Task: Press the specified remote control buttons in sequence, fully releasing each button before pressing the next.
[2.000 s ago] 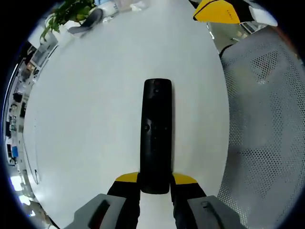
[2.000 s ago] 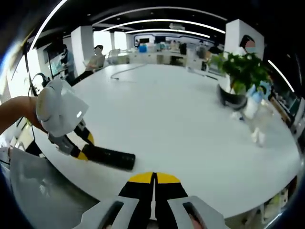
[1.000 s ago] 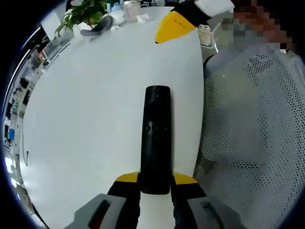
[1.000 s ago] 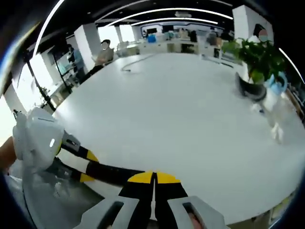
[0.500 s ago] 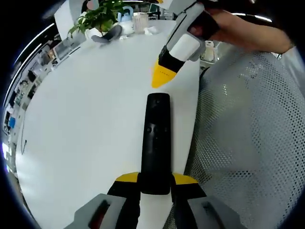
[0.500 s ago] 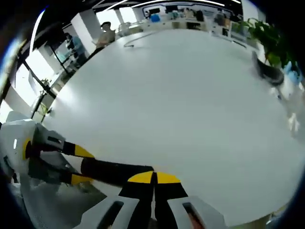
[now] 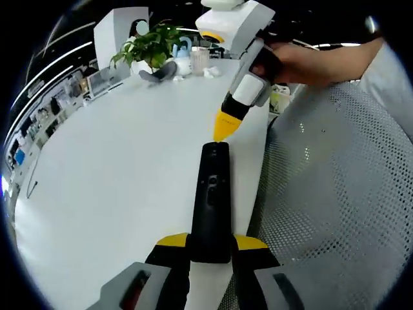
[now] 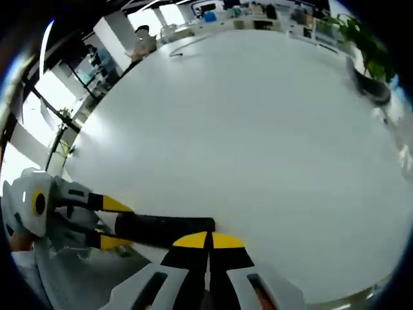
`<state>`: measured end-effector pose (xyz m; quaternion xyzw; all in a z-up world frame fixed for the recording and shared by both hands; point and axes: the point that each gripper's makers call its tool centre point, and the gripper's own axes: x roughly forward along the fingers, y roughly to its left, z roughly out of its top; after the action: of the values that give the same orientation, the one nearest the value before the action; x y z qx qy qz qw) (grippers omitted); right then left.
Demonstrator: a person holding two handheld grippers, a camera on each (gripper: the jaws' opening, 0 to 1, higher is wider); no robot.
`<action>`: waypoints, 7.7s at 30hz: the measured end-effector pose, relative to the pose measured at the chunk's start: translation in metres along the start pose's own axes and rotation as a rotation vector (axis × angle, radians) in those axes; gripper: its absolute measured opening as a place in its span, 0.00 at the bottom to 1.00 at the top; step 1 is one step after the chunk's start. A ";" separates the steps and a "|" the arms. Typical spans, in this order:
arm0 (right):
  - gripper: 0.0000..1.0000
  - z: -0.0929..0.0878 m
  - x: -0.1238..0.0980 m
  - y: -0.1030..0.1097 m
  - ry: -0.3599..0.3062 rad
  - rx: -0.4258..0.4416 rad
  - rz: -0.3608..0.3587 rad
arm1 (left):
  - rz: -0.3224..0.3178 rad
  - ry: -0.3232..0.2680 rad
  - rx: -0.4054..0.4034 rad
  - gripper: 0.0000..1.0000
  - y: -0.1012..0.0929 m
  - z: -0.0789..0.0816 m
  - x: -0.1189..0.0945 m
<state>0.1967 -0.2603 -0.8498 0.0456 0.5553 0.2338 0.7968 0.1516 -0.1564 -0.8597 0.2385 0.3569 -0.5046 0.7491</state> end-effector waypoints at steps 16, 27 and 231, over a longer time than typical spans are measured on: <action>0.00 -0.001 0.002 0.007 0.002 0.047 0.068 | -0.027 -0.023 0.029 0.25 0.001 0.005 0.004; 0.00 -0.002 0.001 0.004 -0.027 0.157 0.114 | -0.025 -0.041 0.025 0.25 0.002 0.007 0.005; 0.00 -0.016 0.002 0.042 0.085 0.199 0.253 | -0.060 -0.097 0.063 0.25 -0.008 0.015 0.011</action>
<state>0.1694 -0.2255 -0.8441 0.1840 0.5988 0.2778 0.7283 0.1508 -0.1764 -0.8584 0.2264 0.3113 -0.5485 0.7422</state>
